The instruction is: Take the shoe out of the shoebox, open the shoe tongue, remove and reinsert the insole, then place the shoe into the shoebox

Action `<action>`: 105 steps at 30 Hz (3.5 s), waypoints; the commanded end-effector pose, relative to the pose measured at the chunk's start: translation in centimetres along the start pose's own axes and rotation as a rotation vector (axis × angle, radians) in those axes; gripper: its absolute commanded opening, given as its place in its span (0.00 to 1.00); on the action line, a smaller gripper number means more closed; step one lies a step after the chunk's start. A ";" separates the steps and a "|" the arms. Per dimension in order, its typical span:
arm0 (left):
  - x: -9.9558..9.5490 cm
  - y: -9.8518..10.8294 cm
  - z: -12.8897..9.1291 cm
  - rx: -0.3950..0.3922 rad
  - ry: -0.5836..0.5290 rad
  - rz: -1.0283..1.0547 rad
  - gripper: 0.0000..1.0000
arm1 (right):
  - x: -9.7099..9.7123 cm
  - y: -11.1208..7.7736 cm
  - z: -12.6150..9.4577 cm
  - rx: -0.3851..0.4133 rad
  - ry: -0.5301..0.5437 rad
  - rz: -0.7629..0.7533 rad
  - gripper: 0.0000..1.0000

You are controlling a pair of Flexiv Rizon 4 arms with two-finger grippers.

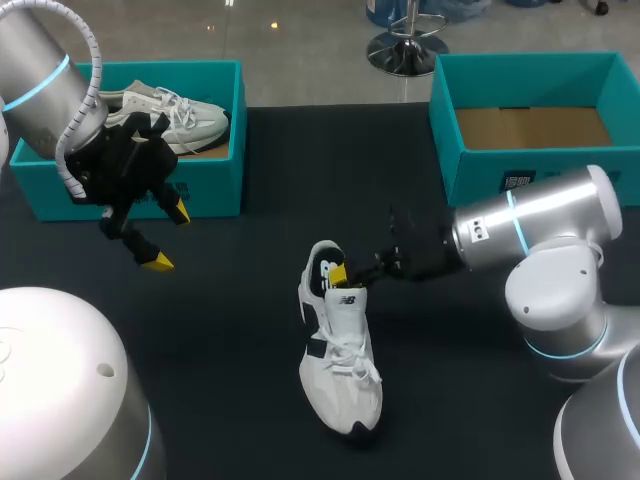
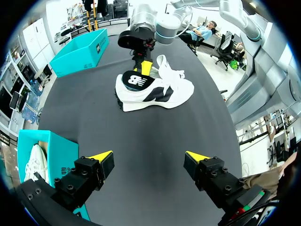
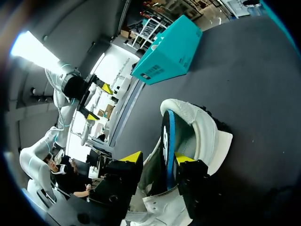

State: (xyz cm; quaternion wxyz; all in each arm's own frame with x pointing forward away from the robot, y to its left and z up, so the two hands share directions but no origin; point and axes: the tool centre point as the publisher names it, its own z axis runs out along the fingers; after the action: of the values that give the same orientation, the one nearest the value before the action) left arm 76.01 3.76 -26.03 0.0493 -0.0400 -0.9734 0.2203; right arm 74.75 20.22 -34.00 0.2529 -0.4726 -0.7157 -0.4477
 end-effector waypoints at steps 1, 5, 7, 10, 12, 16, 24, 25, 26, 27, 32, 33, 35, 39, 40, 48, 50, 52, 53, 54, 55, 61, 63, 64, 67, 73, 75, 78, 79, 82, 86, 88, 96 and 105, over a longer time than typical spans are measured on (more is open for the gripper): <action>0.0 0.0 0.0 -0.002 0.000 0.000 1.00 | -0.2 1.3 0.1 0.019 -0.007 -0.009 0.43; 0.0 0.0 0.0 -0.002 0.000 0.000 1.00 | -0.6 2.1 0.3 0.031 -0.013 -0.021 0.39; 0.0 0.0 0.0 -0.002 0.000 0.000 1.00 | -0.7 2.1 0.3 0.033 -0.015 -0.023 0.31; 0.0 0.0 0.0 -0.002 0.000 0.000 1.00 | -0.8 2.2 0.3 0.033 -0.016 -0.026 0.00; 0.0 0.0 0.0 -0.002 0.000 0.000 1.00 | -0.9 2.2 0.2 0.032 -0.016 -0.026 0.00; 0.0 0.0 0.0 -0.002 0.000 0.000 1.00 | -0.8 1.2 0.0 0.033 -0.013 -0.012 0.00; 0.0 0.0 0.0 -0.002 0.000 0.000 1.00 | -0.4 -1.2 0.8 0.044 0.004 0.026 0.00; 0.0 0.0 0.0 -0.002 0.000 0.000 1.00 | -0.5 -1.3 0.9 0.047 0.007 0.030 0.00; 0.0 0.0 0.0 -0.002 0.000 0.000 1.00 | -0.5 -1.5 1.0 0.052 0.009 0.032 0.00; 0.0 0.0 0.0 -0.002 0.000 0.000 1.00 | -0.5 -1.5 1.0 0.053 0.010 0.032 0.00; 0.0 0.0 0.0 -0.002 0.000 0.000 1.00 | -0.3 -1.2 0.9 0.055 0.009 0.036 0.20; 0.0 0.0 0.0 -0.002 0.000 0.000 1.00 | -0.4 -0.9 0.9 0.053 0.007 0.029 0.35; 0.0 0.0 0.0 -0.002 0.000 0.000 1.00 | -0.2 -0.4 0.8 0.052 0.002 0.018 0.85; 0.0 0.0 0.0 -0.002 0.000 0.000 1.00 | 0.1 0.5 0.5 0.042 -0.013 0.000 1.00; 0.0 0.0 0.0 -0.002 0.000 0.000 1.00 | 0.1 0.7 0.4 0.040 -0.014 -0.002 1.00; 0.0 0.0 0.0 -0.002 0.000 0.000 1.00 | 1.1 1.9 -0.1 0.007 -0.041 -0.025 1.00; 0.0 0.0 0.0 -0.002 0.000 0.000 1.00 | 1.0 2.2 -0.3 -0.007 -0.055 -0.028 1.00; 0.0 0.0 0.0 -0.002 0.000 0.000 1.00 | 1.0 2.5 -0.6 -0.018 -0.075 -0.032 1.00; 0.0 0.0 0.0 -0.002 0.000 0.000 1.00 | 1.4 2.6 -0.9 -0.027 -0.092 -0.031 1.00; 0.0 0.0 0.0 -0.002 0.000 0.000 1.00 | 1.6 2.8 -1.2 -0.039 -0.095 -0.034 1.00; 0.0 0.0 0.0 -0.002 0.000 0.000 1.00 | 1.8 2.9 -1.5 -0.048 -0.112 -0.032 1.00; 0.0 0.0 0.0 -0.002 0.000 0.000 1.00 | 2.4 4.0 -3.6 -0.134 -0.211 -0.014 1.00; 0.0 0.0 0.0 -0.002 0.000 0.000 1.00 | 2.9 4.3 -4.5 -0.162 -0.261 0.004 1.00; 0.0 0.0 0.0 -0.002 0.000 0.000 1.00 | 3.2 4.4 -4.9 -0.168 -0.297 0.011 1.00; 0.0 0.0 0.0 -0.002 0.000 0.000 1.00 | 4.1 4.4 -5.6 -0.164 -0.385 0.053 1.00; 0.0 0.0 0.0 -0.002 0.000 0.000 1.00 | 6.2 4.0 -5.6 -0.106 -0.540 0.111 1.00; 0.0 0.0 0.0 -0.002 0.000 0.000 1.00 | 6.5 3.7 -5.6 -0.091 -0.588 0.120 1.00; 0.0 0.0 0.0 -0.002 0.000 0.000 1.00 | 7.0 3.4 -5.8 -0.090 -0.627 0.155 1.00; 0.0 0.0 0.0 -0.002 0.000 0.000 1.00 | 7.0 3.3 -5.9 -0.094 -0.625 0.170 1.00; 0.0 0.0 0.0 -0.002 0.000 0.000 1.00 | 7.4 2.9 -5.8 -0.044 -0.609 0.194 1.00; 0.0 0.0 0.0 -0.002 0.000 0.000 1.00 | 7.4 2.8 -5.7 -0.027 -0.593 0.215 1.00; 0.0 0.0 0.0 -0.002 0.000 0.000 1.00 | 7.4 2.8 -5.7 -0.027 -0.593 0.215 1.00; 0.0 0.0 0.0 -0.002 0.000 0.000 1.00 | 7.6 3.1 -5.6 -0.002 -0.644 0.220 1.00; 0.0 0.0 0.0 -0.002 0.000 0.000 1.00 | 7.5 3.7 -3.2 0.215 -0.939 0.229 1.00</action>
State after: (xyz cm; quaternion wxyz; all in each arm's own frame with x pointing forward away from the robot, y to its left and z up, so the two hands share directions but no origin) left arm 76.01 3.75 -26.02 0.0493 -0.0400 -0.9734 0.2202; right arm 73.62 19.57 -24.71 0.1180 -0.6441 -0.7136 -0.2488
